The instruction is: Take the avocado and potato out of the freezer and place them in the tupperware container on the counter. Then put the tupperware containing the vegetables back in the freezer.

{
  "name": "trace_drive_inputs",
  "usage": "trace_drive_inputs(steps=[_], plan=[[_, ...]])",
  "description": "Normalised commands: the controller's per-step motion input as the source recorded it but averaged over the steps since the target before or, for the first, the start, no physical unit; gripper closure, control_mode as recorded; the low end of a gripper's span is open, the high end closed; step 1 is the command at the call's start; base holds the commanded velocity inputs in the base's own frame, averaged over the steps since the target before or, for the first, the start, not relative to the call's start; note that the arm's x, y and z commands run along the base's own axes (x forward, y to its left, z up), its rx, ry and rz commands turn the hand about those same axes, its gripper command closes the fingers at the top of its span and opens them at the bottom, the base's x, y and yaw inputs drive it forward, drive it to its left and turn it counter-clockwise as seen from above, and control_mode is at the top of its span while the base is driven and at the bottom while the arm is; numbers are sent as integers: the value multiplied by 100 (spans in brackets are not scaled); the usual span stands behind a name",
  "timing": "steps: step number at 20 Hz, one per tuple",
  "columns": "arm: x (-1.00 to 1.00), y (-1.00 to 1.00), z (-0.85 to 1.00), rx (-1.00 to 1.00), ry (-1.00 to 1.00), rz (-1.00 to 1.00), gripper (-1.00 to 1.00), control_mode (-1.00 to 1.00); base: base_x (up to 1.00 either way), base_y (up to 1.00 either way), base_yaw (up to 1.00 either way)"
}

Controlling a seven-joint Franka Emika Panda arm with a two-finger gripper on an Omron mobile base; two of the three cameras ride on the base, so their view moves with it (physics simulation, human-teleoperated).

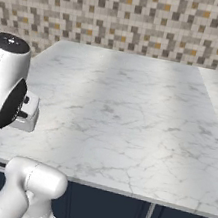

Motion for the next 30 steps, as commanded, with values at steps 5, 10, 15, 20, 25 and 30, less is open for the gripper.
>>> trace_drive_inputs(steps=[5, 10, 15, 20, 25, 30], plan=[[0, 0, 0, 0, 0, 0, 100, 100, -15, 51, 0], [0, 0, 0, 0, 0, 0, 100, 100, 0, 99, 0], [0, 0, 0, 0, 0, 0, 100, 100, 0, 100, -3], [0, 0, 0, 0, 0, 0, 100, 100, 0, 100, -2], [0, 0, 0, 0, 0, 0, 100, 100, 1, 94, -2], [0, 0, 0, 0, 0, 0, 100, 100, 23, 67, -4]])
